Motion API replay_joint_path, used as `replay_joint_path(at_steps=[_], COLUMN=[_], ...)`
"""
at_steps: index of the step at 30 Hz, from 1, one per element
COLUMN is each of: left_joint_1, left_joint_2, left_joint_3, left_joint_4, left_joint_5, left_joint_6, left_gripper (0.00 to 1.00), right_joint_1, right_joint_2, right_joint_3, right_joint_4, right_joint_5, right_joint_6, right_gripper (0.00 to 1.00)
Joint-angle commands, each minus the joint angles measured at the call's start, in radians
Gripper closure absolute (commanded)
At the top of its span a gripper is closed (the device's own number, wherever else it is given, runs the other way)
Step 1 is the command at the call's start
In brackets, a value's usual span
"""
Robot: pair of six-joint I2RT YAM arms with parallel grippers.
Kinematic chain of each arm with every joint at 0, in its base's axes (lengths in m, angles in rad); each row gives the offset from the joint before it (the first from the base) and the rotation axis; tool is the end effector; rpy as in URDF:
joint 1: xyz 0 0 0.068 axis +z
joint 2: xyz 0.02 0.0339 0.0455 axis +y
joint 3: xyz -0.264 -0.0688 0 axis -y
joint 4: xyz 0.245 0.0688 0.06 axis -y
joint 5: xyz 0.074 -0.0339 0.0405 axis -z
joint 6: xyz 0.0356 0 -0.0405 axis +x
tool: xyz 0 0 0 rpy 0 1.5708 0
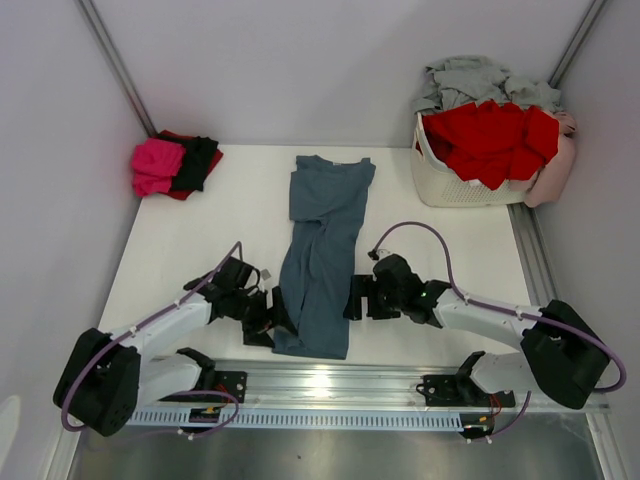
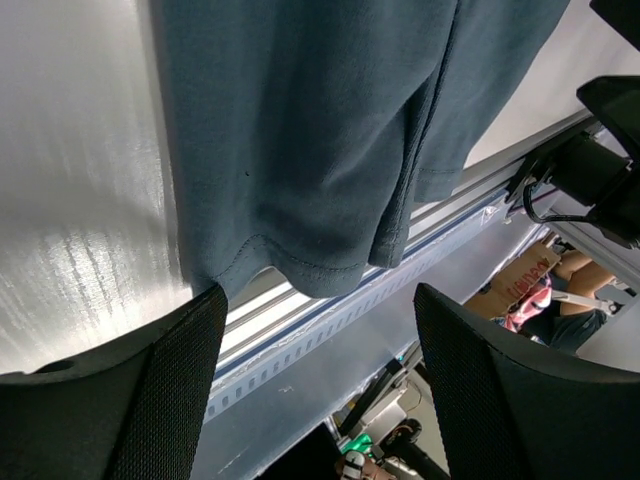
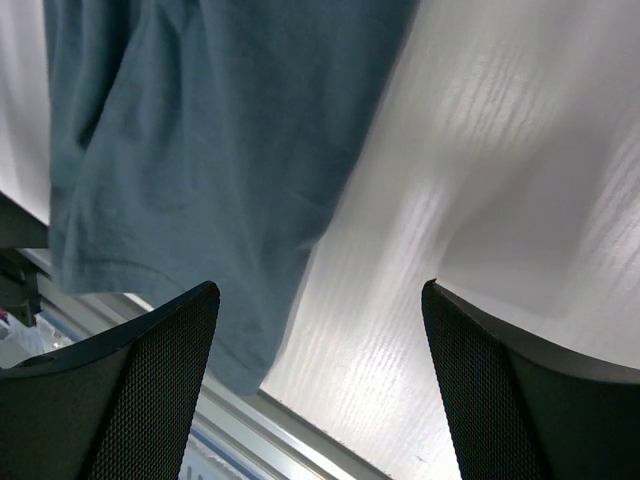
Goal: Fold and stack the t-shirts
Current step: Grab the bottom of the folded rectangular tshirt with both arms
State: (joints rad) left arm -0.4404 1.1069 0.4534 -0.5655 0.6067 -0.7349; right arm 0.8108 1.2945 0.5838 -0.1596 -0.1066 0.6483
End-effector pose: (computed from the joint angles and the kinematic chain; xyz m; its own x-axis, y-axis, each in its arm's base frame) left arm 0.1437 -0.0902 0.1514 -0.9840 -0.1452 0.1032 -0.1777 0.7575 -0.6281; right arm 0.1649 0.1790 0.1695 -0.8836 -0.0581 -0.4647 -0.2941 0.8410 0.4541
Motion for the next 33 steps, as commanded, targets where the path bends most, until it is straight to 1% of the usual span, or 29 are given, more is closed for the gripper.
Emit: replay_joint_path(at_steps=[1,5,7,12,18,21,24,26,27,28,29,30,31,32,33], left_joint_1=[-0.026,-0.046,-0.053,-0.07,-0.115,-0.13,-0.155,-0.165,-0.167,-0.167,-0.167,-0.167,-0.17,-0.173,-0.173], left_joint_2=[-0.001,0.024,0.048,0.148,0.159,0.175,0.197,0.208,0.217,0.238,0.252,0.267,0.281,0.301,0.306], left_joint_3=[-0.001,0.011,0.021,0.013,0.005,0.008,0.005,-0.002,-0.01,-0.015,-0.015,-0.013,-0.006,-0.004,0.001], left_joint_4=[0.05,0.044,0.027,0.024,-0.01,-0.046,-0.057,-0.036,-0.027,-0.013,0.008,0.015,0.018,0.022,0.021], left_joint_5=[0.007,-0.011,-0.033,-0.039,-0.064,-0.102,-0.117,-0.119,-0.117,-0.11,-0.087,-0.076,-0.071,-0.064,-0.062], left_joint_6=[-0.032,-0.038,-0.034,-0.034,-0.035,-0.043,-0.064,-0.073,-0.077,-0.075,-0.074,-0.072,-0.072,-0.072,-0.069], left_gripper=[0.21,0.21,0.21,0.22,0.22,0.22,0.22,0.25,0.3,0.35,0.44,0.48,0.53,0.6,0.63], right_joint_1=[0.021,0.027,0.027,0.034,0.048,0.063,0.076,0.082,0.083,0.085,0.088,0.088,0.088,0.088,0.09], right_joint_2=[-0.044,-0.031,0.002,0.06,0.101,0.123,0.144,0.166,0.175,0.19,0.196,0.2,0.203,0.204,0.201], right_joint_3=[-0.001,-0.004,-0.001,-0.01,-0.027,-0.032,-0.035,-0.036,-0.036,-0.036,-0.033,-0.032,-0.03,-0.027,-0.021], right_joint_4=[0.026,0.028,0.026,0.06,0.1,0.123,0.146,0.163,0.185,0.195,0.196,0.198,0.196,0.193,0.189], right_joint_5=[-0.005,-0.011,-0.028,-0.083,-0.134,-0.159,-0.183,-0.205,-0.212,-0.222,-0.228,-0.231,-0.234,-0.232,-0.231], right_joint_6=[0.037,0.031,0.03,0.037,0.05,0.057,0.06,0.062,0.06,0.06,0.062,0.06,0.059,0.053,0.05], right_gripper=[0.14,0.14,0.13,0.13,0.13,0.14,0.17,0.27,0.33,0.49,0.58,0.67,0.81,0.86,0.91])
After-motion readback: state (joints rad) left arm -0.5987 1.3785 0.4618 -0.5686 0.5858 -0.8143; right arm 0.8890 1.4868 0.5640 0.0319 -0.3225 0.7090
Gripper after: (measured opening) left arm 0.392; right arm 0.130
